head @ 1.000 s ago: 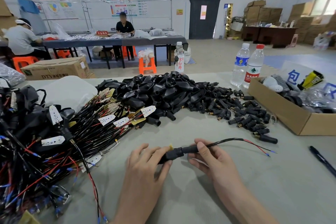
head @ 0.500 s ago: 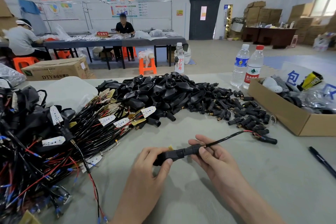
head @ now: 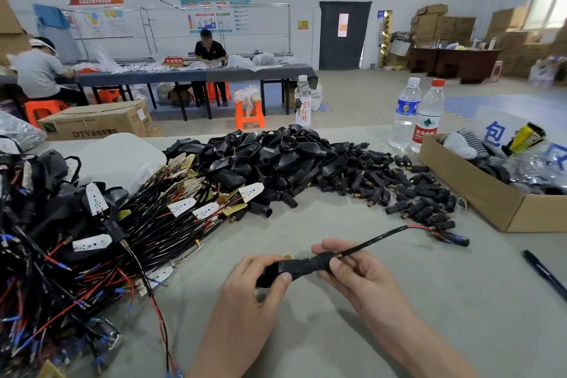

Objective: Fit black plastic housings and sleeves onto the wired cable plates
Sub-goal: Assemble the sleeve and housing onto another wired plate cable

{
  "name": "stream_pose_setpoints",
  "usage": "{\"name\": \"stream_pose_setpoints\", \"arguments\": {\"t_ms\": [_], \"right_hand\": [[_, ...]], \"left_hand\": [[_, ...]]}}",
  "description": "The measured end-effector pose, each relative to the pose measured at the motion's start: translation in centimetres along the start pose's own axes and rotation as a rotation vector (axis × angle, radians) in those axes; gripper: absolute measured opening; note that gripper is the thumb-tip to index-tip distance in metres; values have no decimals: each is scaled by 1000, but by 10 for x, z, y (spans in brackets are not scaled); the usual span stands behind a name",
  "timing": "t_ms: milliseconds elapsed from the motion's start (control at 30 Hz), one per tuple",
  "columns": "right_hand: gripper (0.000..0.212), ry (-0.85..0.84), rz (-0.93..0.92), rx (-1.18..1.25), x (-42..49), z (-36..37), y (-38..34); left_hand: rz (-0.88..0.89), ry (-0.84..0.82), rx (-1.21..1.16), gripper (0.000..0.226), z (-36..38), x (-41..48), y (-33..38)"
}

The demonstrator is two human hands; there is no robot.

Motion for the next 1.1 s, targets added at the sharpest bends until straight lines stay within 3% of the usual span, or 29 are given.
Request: {"name": "stream_pose_setpoints", "arguments": {"t_ms": [633,800,1100], "right_hand": [[26,-37,56,52,-3,10,2],[24,120,67,64,-1,-4,4],[18,384,69,64,-3,-38,1]], "left_hand": [[18,11,12,28,3,0,2],[18,15,53,32,5,1,2],[-51,-3,128,14,5,2,-8]]}}
Point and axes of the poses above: each hand's wrist, its own x-axis towards the middle knuckle, its own z-axis out of the palm, y = z × x, the point moved 10 cm from there along x, towards the middle knuckle, and after that the axes turned 11 degrees about -x, right-handed, at the moved point
